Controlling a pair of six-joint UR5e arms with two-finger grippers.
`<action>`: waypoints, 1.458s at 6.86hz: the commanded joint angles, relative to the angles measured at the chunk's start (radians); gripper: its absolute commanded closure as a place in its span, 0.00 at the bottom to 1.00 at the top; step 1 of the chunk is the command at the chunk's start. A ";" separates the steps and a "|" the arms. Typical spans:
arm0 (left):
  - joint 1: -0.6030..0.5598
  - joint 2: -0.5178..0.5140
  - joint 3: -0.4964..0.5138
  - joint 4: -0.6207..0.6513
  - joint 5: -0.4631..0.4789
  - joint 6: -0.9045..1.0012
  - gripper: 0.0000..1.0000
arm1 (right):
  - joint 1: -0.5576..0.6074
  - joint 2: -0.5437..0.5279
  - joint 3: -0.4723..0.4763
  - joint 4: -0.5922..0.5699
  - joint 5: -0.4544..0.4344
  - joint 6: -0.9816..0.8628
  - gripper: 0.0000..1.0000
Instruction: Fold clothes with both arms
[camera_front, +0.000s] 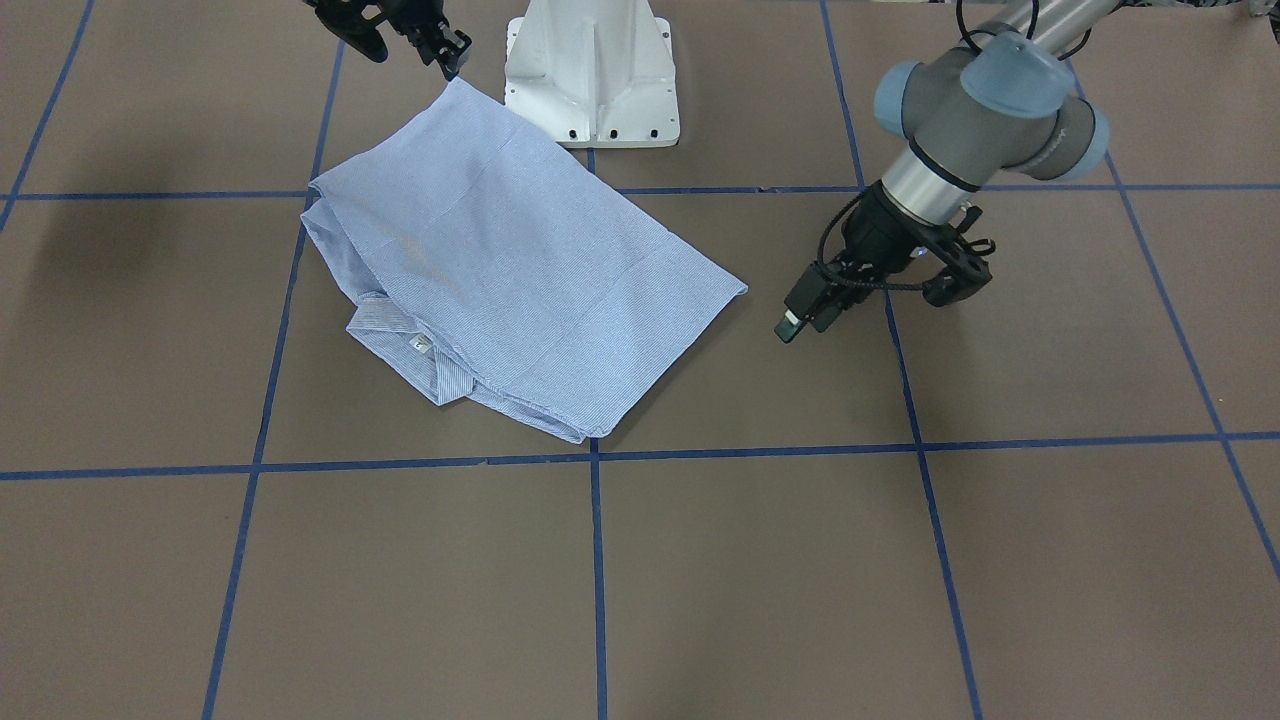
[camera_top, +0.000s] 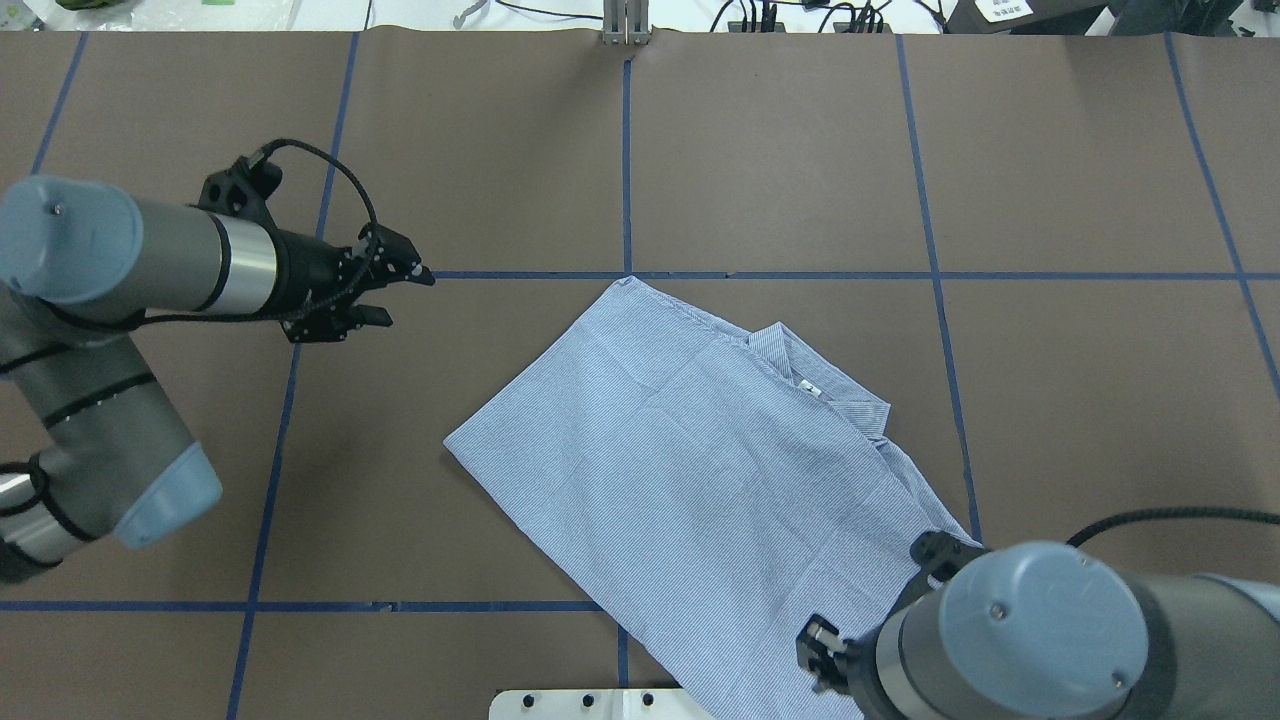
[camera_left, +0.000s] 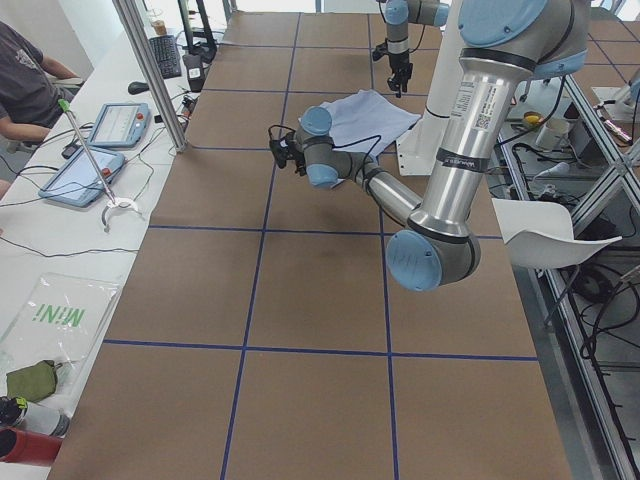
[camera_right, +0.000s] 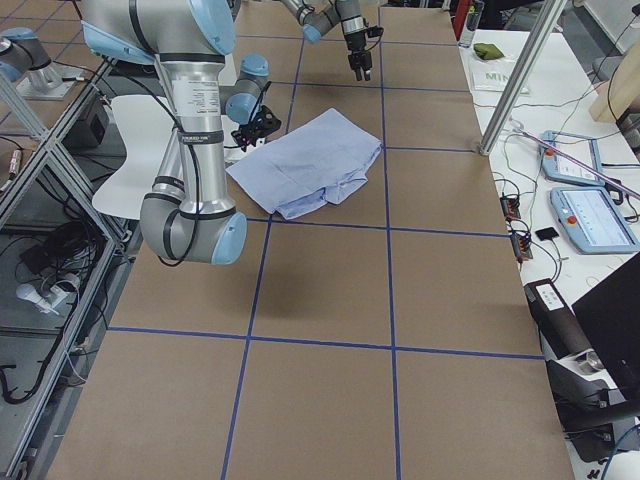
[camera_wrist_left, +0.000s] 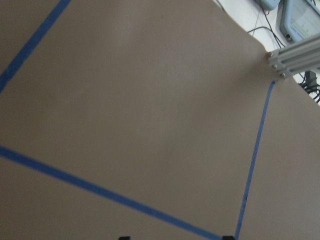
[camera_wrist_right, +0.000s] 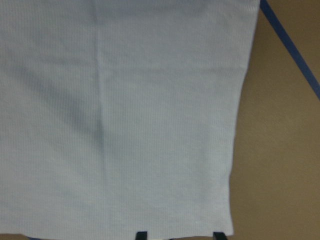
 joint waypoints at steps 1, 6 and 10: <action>0.184 0.037 -0.061 0.105 0.159 -0.092 0.27 | 0.274 0.152 -0.060 0.002 -0.005 -0.015 0.00; 0.252 -0.008 -0.004 0.122 0.189 -0.080 0.09 | 0.338 0.188 -0.151 0.054 -0.042 -0.016 0.00; 0.272 -0.032 0.048 0.136 0.197 -0.083 0.35 | 0.337 0.188 -0.199 0.054 -0.051 -0.032 0.00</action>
